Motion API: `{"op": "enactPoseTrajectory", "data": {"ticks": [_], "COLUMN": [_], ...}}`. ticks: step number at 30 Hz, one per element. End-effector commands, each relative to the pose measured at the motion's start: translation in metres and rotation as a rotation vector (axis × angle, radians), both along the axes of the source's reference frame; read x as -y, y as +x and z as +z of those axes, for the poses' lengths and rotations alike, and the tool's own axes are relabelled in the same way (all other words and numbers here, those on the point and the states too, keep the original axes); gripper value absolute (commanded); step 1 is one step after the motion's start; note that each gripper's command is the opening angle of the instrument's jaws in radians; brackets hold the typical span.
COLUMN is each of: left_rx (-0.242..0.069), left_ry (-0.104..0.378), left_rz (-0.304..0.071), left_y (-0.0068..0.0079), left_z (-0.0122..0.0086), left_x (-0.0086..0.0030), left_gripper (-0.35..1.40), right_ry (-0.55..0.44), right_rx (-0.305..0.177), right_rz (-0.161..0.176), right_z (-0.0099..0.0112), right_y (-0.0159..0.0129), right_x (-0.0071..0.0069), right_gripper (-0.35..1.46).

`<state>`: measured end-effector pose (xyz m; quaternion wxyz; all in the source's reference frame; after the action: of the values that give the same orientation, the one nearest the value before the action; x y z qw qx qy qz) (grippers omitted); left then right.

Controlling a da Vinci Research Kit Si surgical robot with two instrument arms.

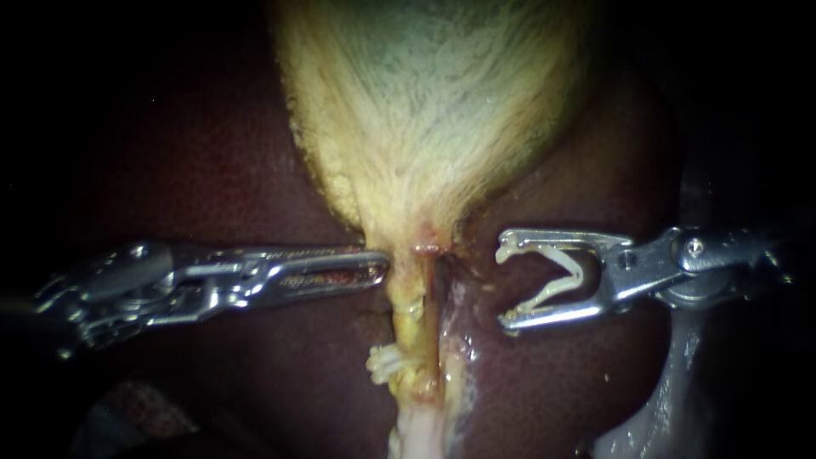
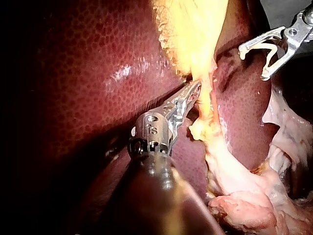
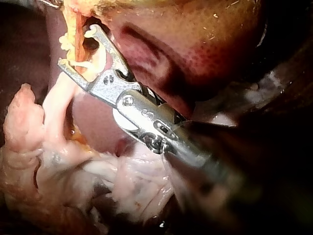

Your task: Clipping third clip left tube

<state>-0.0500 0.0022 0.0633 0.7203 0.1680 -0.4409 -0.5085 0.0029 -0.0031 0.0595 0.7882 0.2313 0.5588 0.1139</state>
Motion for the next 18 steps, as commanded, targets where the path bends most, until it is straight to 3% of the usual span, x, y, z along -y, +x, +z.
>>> {"op": "enactPoseTrajectory", "data": {"ticks": [1, 6, 10, 14, 18], "left_rx": [0.001, 0.006, 0.000, -0.003, -0.003], "left_ry": [0.000, 0.003, 0.000, -0.001, 0.000], "left_rz": [0.001, 0.008, 0.003, 0.001, -0.001], "left_y": [0.0002, 0.0021, 0.0039, 0.0048, 0.0051], "left_z": [-0.0001, -0.0008, -0.0013, -0.0016, -0.0020], "left_x": [0.0000, -0.0001, 0.0000, 0.0000, -0.0001], "left_gripper": [-0.35, -0.35, -0.35, -0.35, -0.35], "right_ry": [0.002, 0.090, 0.189, 0.259, 0.291], "right_rx": [-0.001, 0.003, 0.017, 0.028, 0.043], "right_rz": [-0.002, -0.006, -0.004, -0.010, 0.007], "right_z": [0.0000, 0.0008, 0.0023, 0.0044, 0.0065], "right_y": [0.0003, 0.0028, 0.0062, 0.0088, 0.0105], "right_x": [0.0002, 0.0016, 0.0039, 0.0059, 0.0066], "right_gripper": [0.60, 0.60, 0.59, 0.57, 0.57]}}
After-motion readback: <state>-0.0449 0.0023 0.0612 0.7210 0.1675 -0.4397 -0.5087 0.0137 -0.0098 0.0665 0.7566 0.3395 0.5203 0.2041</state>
